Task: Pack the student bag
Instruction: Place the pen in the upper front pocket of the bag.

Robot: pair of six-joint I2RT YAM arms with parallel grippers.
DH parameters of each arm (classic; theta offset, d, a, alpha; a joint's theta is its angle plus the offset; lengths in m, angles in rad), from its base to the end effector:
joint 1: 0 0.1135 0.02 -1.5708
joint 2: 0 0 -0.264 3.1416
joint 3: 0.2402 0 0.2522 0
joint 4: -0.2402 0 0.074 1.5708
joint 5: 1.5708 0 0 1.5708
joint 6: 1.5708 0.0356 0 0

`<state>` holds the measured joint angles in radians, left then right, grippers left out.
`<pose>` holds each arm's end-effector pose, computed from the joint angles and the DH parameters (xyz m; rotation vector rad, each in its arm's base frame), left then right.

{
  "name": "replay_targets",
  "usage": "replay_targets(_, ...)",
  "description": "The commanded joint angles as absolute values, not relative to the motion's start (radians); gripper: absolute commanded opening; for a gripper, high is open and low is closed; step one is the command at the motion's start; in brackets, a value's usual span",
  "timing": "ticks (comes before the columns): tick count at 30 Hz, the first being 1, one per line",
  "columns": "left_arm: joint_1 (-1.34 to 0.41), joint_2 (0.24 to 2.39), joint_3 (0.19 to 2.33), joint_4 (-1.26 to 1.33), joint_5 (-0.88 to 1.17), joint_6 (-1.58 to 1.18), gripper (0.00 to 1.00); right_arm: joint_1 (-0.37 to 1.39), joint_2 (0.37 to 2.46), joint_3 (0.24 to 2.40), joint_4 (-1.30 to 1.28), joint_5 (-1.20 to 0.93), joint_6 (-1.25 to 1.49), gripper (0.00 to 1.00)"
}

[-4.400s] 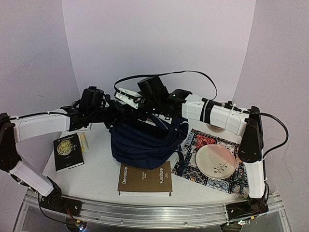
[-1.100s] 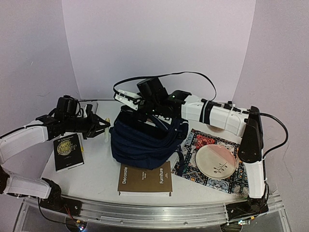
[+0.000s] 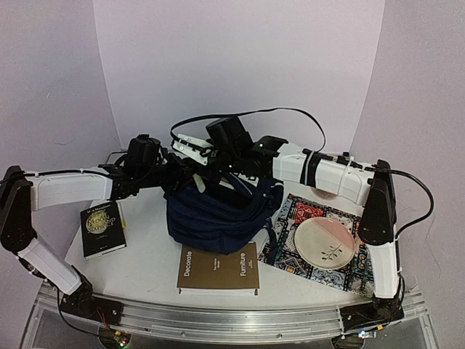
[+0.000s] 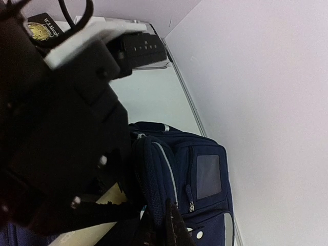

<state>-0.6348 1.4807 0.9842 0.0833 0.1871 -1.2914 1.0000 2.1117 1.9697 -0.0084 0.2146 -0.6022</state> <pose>0.2698 -0.2070 0.2687 -0.6010 2.1966 -1.3412 0.2844 0.4288 0.3482 -1.1188 1.3050 0.1101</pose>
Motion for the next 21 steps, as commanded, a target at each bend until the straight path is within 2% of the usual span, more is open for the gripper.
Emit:
replay_targets(1, -0.651, 1.51, 1.056, 0.16, 0.126, -1.311, 0.29, 1.018, 2.096, 2.035, 0.087, 0.215, -0.588, 0.0)
replay_targets(5, -0.657, 1.487, 1.047, 0.16, 0.091, -1.301, 0.46, 1.018, 2.098, 2.037, 0.087, 0.216, -0.591, 0.0)
replay_targets(9, -0.657, 1.454, 1.033, 0.159, 0.068, -1.286, 0.52, 1.019, 2.104, 2.04, 0.087, 0.216, -0.59, 0.0)
replay_targets(16, -0.657, 1.385, 0.988, 0.135, 0.05, -1.223, 0.53, 1.019, 2.102, 2.038, 0.087, 0.22, -0.589, 0.0)
replay_targets(21, -0.657, 1.308, 0.936, 0.024, -0.004, -1.157, 0.54, 1.02, 2.1, 2.028, 0.087, 0.228, -0.591, 0.0)
